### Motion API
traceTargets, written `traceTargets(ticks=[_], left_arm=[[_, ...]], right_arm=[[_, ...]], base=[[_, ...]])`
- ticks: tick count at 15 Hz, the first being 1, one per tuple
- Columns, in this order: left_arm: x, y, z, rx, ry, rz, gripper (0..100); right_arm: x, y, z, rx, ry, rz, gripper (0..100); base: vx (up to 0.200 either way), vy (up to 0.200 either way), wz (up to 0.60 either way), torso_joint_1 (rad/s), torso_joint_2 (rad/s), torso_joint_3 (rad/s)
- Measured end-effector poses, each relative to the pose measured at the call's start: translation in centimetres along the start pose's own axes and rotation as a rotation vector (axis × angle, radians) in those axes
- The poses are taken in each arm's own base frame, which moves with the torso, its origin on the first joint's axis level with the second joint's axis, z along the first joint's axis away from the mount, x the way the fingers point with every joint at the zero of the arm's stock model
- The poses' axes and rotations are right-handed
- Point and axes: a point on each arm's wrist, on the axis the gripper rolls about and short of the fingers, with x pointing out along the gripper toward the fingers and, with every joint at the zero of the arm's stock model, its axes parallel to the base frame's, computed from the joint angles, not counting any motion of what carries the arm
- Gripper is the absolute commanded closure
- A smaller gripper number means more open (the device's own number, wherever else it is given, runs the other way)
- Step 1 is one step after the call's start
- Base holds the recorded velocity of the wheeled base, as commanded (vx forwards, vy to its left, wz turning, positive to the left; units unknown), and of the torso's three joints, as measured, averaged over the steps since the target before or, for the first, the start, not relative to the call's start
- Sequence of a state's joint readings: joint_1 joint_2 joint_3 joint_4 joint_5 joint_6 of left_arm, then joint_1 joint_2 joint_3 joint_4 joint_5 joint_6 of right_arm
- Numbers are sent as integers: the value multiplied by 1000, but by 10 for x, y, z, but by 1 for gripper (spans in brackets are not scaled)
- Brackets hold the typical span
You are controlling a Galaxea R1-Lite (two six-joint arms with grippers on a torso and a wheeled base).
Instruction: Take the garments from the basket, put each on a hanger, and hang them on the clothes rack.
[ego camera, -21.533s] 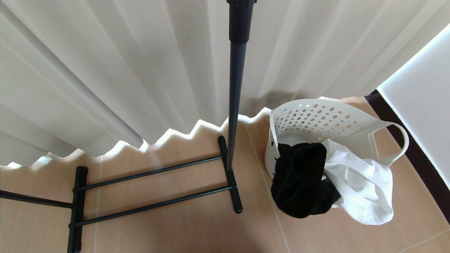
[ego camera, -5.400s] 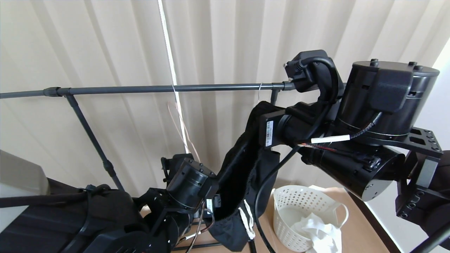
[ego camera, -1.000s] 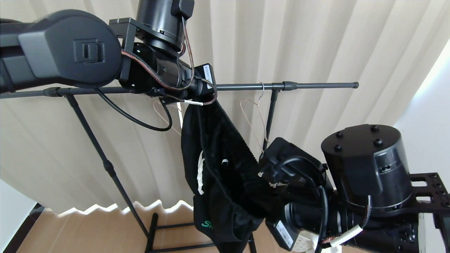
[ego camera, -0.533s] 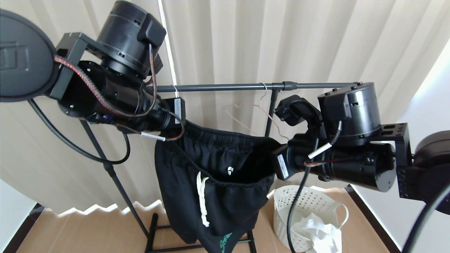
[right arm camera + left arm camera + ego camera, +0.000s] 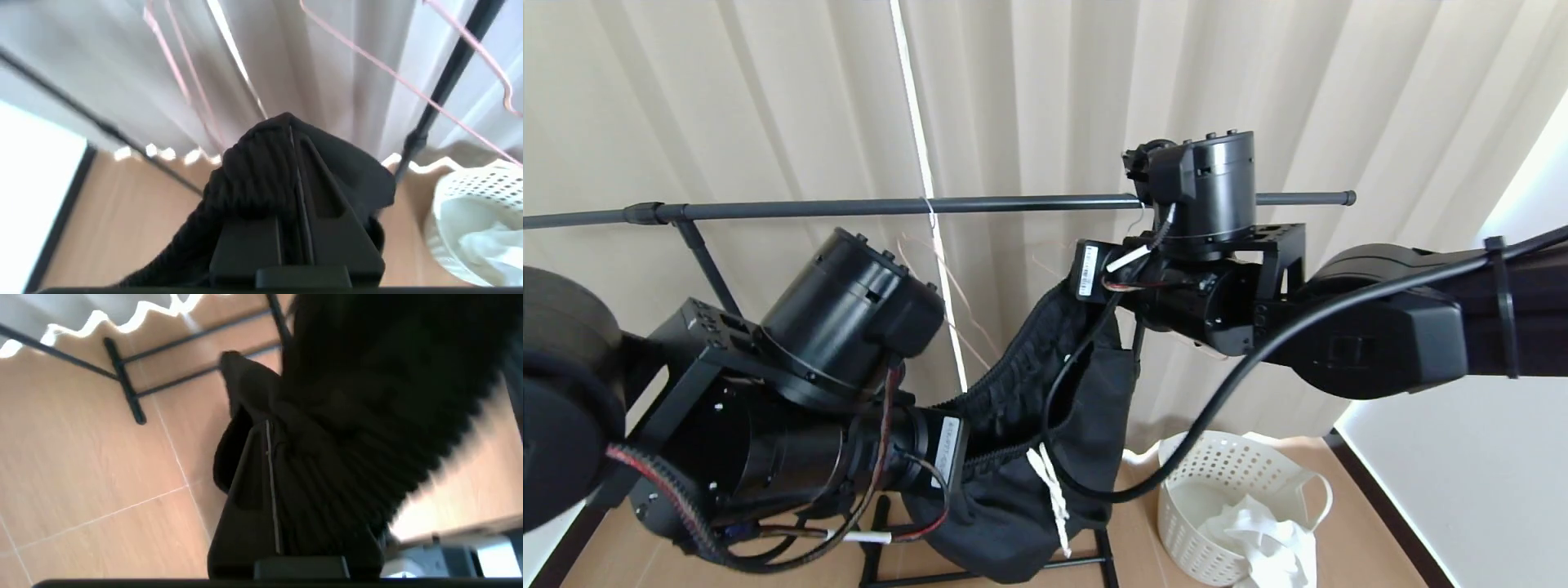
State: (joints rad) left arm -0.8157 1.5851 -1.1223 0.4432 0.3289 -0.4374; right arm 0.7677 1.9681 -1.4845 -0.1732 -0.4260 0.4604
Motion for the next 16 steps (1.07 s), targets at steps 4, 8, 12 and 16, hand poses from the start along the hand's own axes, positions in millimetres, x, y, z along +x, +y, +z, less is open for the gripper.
traceTargets(ticks=[4,8,12,16], left_arm=[[-7,-31,-19,42,17,-104,100],[-5,-55,-26,31,3,-217,100],[1,-62,-29,20,5,-217,100],[7,-41,-16,-44,-28,-139,100]], right_arm=[[21,18,2,143,-52,5,100],[27,26,9,220,-80,25,100],[32,15,4,173,-54,-27,100],[24,-12,12,63,-46,-89,100]], base=[[0,0,0,0,0,0],[0,0,0,0,0,0],[0,0,0,0,0,0],[0,0,0,0,0,0]])
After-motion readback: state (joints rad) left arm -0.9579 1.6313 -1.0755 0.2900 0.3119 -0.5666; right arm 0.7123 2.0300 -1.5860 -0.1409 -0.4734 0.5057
